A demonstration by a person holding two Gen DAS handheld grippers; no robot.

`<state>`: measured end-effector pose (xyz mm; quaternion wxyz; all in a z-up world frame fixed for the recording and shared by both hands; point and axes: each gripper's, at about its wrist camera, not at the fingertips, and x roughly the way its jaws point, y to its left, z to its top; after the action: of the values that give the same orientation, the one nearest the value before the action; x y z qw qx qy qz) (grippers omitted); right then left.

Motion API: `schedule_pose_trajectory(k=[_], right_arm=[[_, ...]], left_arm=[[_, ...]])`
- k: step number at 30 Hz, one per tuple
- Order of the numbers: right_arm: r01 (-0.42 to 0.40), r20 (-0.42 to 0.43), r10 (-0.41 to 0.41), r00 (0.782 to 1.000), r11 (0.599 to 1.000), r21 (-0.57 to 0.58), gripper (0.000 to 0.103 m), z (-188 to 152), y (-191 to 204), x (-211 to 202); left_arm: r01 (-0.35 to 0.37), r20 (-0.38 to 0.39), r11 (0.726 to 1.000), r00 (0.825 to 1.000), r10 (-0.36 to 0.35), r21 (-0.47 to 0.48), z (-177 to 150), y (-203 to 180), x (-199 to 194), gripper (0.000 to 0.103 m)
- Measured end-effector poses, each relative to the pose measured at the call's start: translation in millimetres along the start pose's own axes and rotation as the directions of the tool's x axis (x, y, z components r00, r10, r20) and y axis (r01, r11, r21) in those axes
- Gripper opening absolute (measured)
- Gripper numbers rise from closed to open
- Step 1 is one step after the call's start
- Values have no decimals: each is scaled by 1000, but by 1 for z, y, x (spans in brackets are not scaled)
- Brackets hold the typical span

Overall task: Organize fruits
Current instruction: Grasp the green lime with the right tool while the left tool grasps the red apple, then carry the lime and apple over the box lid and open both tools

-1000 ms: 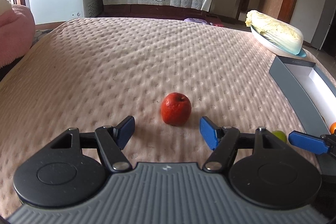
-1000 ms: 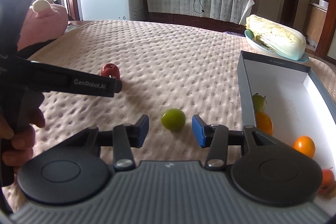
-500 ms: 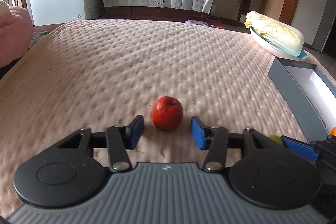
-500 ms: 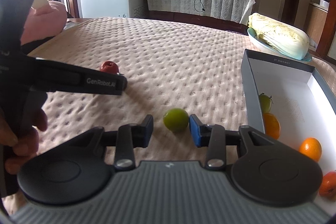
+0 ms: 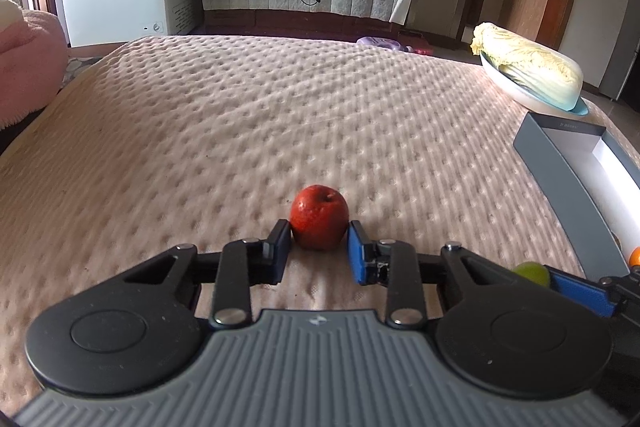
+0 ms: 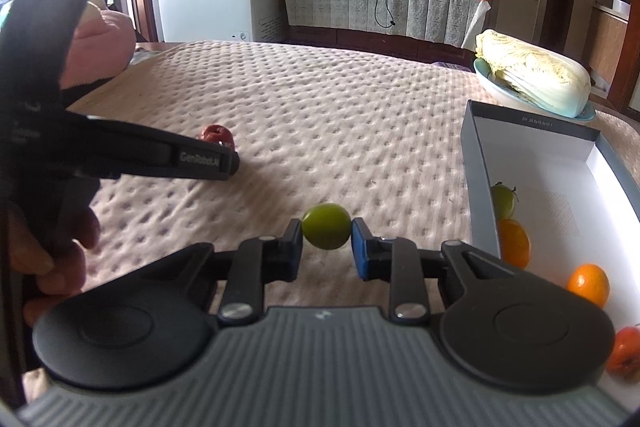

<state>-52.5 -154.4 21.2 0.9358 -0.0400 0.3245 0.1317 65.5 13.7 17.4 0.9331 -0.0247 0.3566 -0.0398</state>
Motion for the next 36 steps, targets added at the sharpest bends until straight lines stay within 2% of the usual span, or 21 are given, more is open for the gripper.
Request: schedule_pose_trajectory(k=[21, 36], right_arm=[[-61, 50, 61, 997, 998, -5, 29, 3, -7, -36], [-38, 109, 36, 993, 999, 13, 29, 4, -31, -73]], left_arm=[[-7, 38, 999, 999, 6, 36, 11, -22, -20, 36], [50, 92, 995, 994, -58, 86, 21, -62, -45, 36]])
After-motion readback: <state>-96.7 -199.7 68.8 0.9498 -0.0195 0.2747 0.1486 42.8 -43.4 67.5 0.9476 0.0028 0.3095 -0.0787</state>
